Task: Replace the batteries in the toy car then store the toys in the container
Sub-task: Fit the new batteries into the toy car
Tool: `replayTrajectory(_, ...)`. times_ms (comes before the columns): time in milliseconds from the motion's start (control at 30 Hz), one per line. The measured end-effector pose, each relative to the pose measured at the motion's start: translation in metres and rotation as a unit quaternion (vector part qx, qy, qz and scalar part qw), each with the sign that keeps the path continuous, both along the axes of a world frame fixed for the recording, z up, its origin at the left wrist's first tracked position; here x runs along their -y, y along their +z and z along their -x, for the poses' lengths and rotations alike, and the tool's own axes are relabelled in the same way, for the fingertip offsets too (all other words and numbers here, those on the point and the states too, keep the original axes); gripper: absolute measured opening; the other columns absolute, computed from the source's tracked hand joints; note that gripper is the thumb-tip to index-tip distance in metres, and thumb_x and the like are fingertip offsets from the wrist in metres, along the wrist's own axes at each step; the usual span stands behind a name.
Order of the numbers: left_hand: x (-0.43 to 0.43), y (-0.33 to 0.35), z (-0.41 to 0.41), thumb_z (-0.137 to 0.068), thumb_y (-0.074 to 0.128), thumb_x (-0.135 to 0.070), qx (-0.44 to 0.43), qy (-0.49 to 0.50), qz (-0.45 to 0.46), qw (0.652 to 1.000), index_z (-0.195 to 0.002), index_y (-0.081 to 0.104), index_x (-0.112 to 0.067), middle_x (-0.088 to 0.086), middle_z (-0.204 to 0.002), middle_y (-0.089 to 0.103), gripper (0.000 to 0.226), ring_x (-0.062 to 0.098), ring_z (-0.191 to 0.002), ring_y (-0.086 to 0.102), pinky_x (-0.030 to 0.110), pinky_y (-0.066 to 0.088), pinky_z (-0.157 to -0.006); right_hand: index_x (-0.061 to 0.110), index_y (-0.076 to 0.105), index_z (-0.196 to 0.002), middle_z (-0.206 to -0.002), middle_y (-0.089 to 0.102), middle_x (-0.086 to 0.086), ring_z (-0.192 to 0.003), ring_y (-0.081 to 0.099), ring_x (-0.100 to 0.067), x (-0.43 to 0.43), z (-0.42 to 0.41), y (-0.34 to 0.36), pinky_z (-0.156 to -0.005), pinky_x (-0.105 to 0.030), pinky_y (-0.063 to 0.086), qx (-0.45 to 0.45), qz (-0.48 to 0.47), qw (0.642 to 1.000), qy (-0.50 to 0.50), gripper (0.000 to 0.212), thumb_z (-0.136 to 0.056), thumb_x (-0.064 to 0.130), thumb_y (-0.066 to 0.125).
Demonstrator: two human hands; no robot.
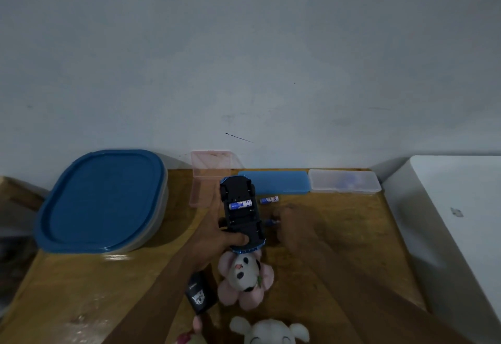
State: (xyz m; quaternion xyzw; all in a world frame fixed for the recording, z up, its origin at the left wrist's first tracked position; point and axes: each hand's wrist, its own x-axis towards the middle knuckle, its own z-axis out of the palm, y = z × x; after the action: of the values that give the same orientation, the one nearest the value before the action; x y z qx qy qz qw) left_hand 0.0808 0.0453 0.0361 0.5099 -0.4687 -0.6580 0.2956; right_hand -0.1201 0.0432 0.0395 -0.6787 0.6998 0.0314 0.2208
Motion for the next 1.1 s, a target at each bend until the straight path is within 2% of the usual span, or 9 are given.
replayTrajectory(133, -0.005, 0.003, 0.000, -0.061, 0.080, 0.010, -0.008, 0.003, 0.006, 1.000, -0.148, 0.020, -0.046, 0.008, -0.116, 0.069, 0.120, 0.029, -0.108, 0.066, 0.052, 0.056, -0.087, 0.020, 0.065, -0.108, -0.113, 0.063, -0.003, -0.096, 0.057, -0.015, -0.008, 0.007, 0.010, -0.083, -0.023, 0.048, 0.069, 0.014, 0.996, -0.057, 0.023, -0.087, 0.011, 0.064)
replayTrajectory(267, -0.012, 0.011, 0.003, -0.060, 0.081, 0.011, -0.004, 0.000, 0.017, 1.000, -0.148, 0.021, -0.045, 0.008, -0.116, 0.069, 0.120, 0.028, -0.108, 0.066, 0.052, 0.057, -0.086, 0.020, 0.064, -0.116, -0.111, 0.067, -0.002, -0.076, 0.049, -0.002, -0.019, 0.014, 0.030, -0.058, -0.008, 0.032, 0.138, 0.061, 0.986, -0.076, 0.024, -0.092, 0.015, 0.059)
replayTrajectory(367, -0.017, 0.017, 0.004, -0.061, 0.081, 0.010, -0.003, -0.004, 0.030, 1.000, -0.147, 0.024, -0.039, 0.008, -0.115, 0.069, 0.114, 0.027, -0.107, 0.067, 0.053, 0.057, -0.087, 0.019, 0.061, -0.119, -0.113, 0.067, -0.001, -0.084, 0.053, -0.005, -0.027, 0.015, 0.046, -0.064, -0.013, 0.039, 0.195, 0.093, 0.972, -0.091, 0.027, -0.092, 0.017, 0.060)
replayTrajectory(433, -0.021, 0.021, 0.006, -0.061, 0.080, 0.010, 0.002, -0.002, 0.043, 0.999, -0.147, 0.026, -0.036, 0.007, -0.114, 0.069, 0.112, 0.026, -0.106, 0.067, 0.053, 0.057, -0.086, 0.019, 0.061, -0.109, -0.107, 0.068, 0.000, -0.086, 0.058, -0.007, -0.031, 0.013, 0.055, -0.065, -0.013, 0.045, 0.254, 0.108, 0.953, -0.124, 0.021, -0.089, 0.016, 0.066)
replayTrajectory(500, -0.026, 0.024, 0.009, -0.061, 0.079, 0.011, 0.000, 0.001, 0.055, 0.999, -0.148, 0.027, -0.034, 0.007, -0.113, 0.069, 0.110, 0.026, -0.104, 0.068, 0.053, 0.058, -0.084, 0.022, 0.066, -0.097, -0.101, 0.069, 0.002, -0.089, 0.062, -0.008, -0.033, 0.011, 0.062, -0.075, -0.019, 0.052, 0.299, 0.126, 0.932, -0.158, 0.013, -0.086, 0.016, 0.069)
replayTrajectory(667, -0.036, 0.030, 0.009, -0.059, 0.080, 0.006, -0.003, -0.004, 0.068, 0.998, -0.147, 0.022, -0.045, 0.008, -0.117, 0.067, 0.117, 0.030, -0.108, 0.066, 0.053, 0.058, -0.084, 0.024, 0.063, -0.091, -0.092, 0.071, 0.001, -0.087, 0.068, -0.016, -0.040, 0.003, 0.073, -0.079, -0.034, 0.057, 0.408, 0.129, 0.879, -0.213, 0.018, -0.079, 0.023, 0.077)
replayTrajectory(733, -0.038, 0.032, 0.010, -0.059, 0.082, 0.001, 0.000, -0.002, 0.069, 0.998, -0.147, 0.021, -0.046, 0.007, -0.119, 0.066, 0.117, 0.030, -0.108, 0.065, 0.053, 0.058, -0.083, 0.023, 0.063, -0.084, -0.085, 0.072, 0.000, -0.082, 0.070, -0.018, -0.043, -0.001, 0.075, -0.078, -0.041, 0.059, 0.424, 0.133, 0.868, -0.221, 0.018, -0.077, 0.024, 0.080)
replayTrajectory(900, -0.043, 0.039, 0.012, -0.063, 0.082, -0.003, 0.000, -0.012, 0.085, 0.996, -0.147, 0.018, -0.050, 0.005, -0.119, 0.067, 0.116, 0.029, -0.109, 0.065, 0.052, 0.057, -0.086, 0.013, 0.067, -0.076, -0.078, 0.073, -0.006, -0.073, 0.072, -0.019, -0.048, -0.014, 0.085, -0.074, -0.039, 0.061, 0.437, 0.146, 0.858, -0.224, 0.012, -0.078, 0.014, 0.078)
replayTrajectory(1100, -0.047, 0.047, 0.014, -0.067, 0.078, 0.004, -0.007, -0.014, 0.076, 0.997, -0.148, 0.012, -0.051, 0.006, -0.116, 0.067, 0.118, 0.027, -0.109, 0.064, 0.050, 0.058, -0.085, 0.020, 0.069, -0.084, -0.086, 0.070, 0.009, -0.080, 0.065, 0.000, -0.050, -0.024, 0.088, -0.069, -0.012, 0.051, 0.358, 0.192, 0.899, -0.161, 0.006, -0.082, 0.020, 0.074)
